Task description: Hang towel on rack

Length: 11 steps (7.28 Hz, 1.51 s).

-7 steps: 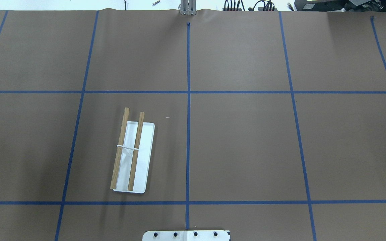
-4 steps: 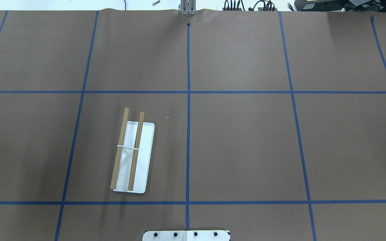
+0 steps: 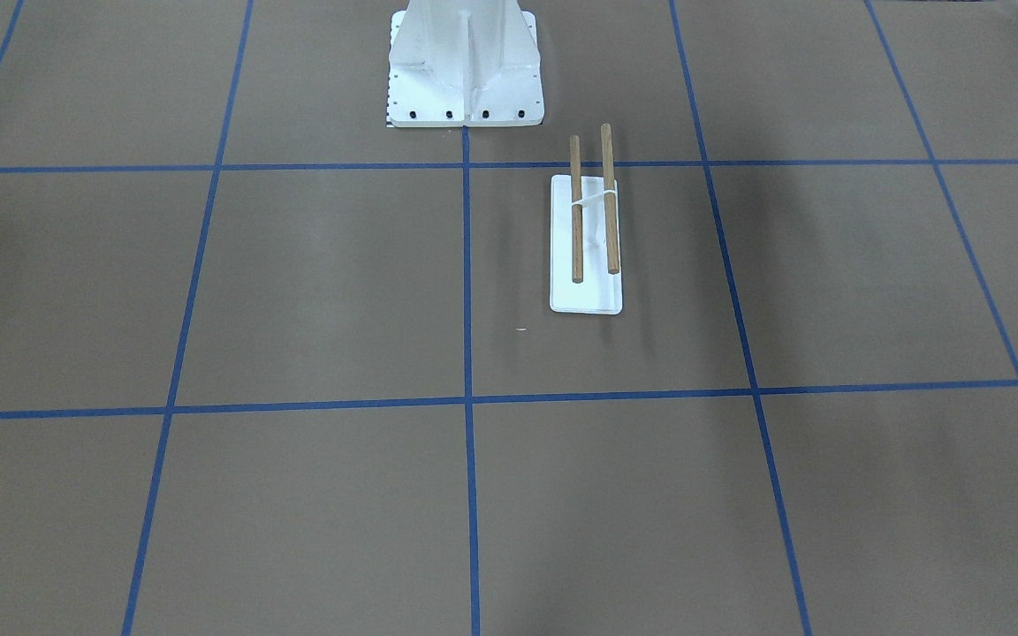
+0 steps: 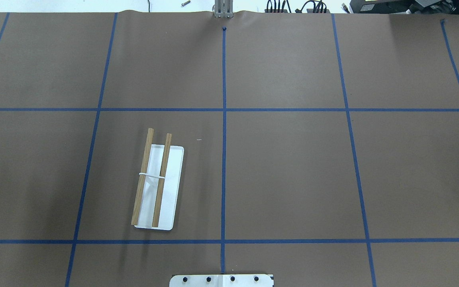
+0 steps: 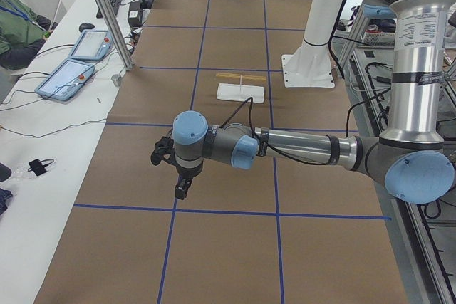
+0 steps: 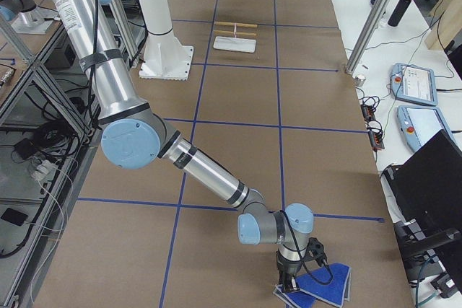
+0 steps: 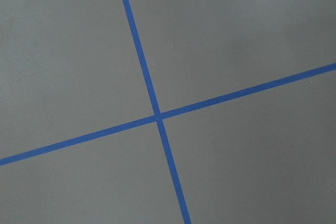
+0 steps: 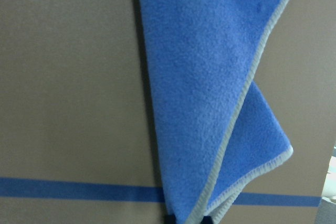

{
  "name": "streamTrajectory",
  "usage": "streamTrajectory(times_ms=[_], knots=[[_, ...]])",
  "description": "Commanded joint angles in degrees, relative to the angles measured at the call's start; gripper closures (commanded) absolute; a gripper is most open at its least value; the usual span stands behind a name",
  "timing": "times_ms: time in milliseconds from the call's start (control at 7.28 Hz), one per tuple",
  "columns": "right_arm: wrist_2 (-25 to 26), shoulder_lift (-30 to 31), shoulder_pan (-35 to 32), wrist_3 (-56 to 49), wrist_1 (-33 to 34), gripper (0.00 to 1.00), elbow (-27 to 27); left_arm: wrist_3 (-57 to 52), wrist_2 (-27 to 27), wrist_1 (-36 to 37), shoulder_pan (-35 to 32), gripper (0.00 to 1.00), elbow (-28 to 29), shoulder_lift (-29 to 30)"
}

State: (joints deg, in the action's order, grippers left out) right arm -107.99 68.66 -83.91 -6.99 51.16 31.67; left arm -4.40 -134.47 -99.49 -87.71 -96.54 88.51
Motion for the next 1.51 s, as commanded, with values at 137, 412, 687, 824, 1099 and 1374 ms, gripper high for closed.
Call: streamTrajectory(times_ms=[137,412,687,824,1099,1374], knots=[[0.15,-0.02,0.15,0.05,0.00,1.00,-0.29,0.00,0.00,0.00,0.00,0.01,0.04,0.00],[0.41,-0.46,0.15,0.05,0.08,1.00,-0.21,0.09,0.00,0.00,0.00,0.01,0.04,0.00],[-1.25,-1.42,-1.59,0.05,0.17,1.00,0.32,0.00,0.00,0.00,0.00,0.01,-0.14,0.00],[-5.61,-2.38,-3.17,-0.65,0.35,1.00,0.41,0.09,0.00,0.00,0.00,0.01,-0.14,0.00],[-12.39,-3.88,-5.12,-0.66,1.31,1.00,1.80,0.09,0.00,0.00,0.00,0.01,-0.57,0.00],[-15.31,-3.63,-6.17,-0.39,15.55,1.00,16.22,0.18,0.00,0.00,0.00,0.01,-0.75,0.00]])
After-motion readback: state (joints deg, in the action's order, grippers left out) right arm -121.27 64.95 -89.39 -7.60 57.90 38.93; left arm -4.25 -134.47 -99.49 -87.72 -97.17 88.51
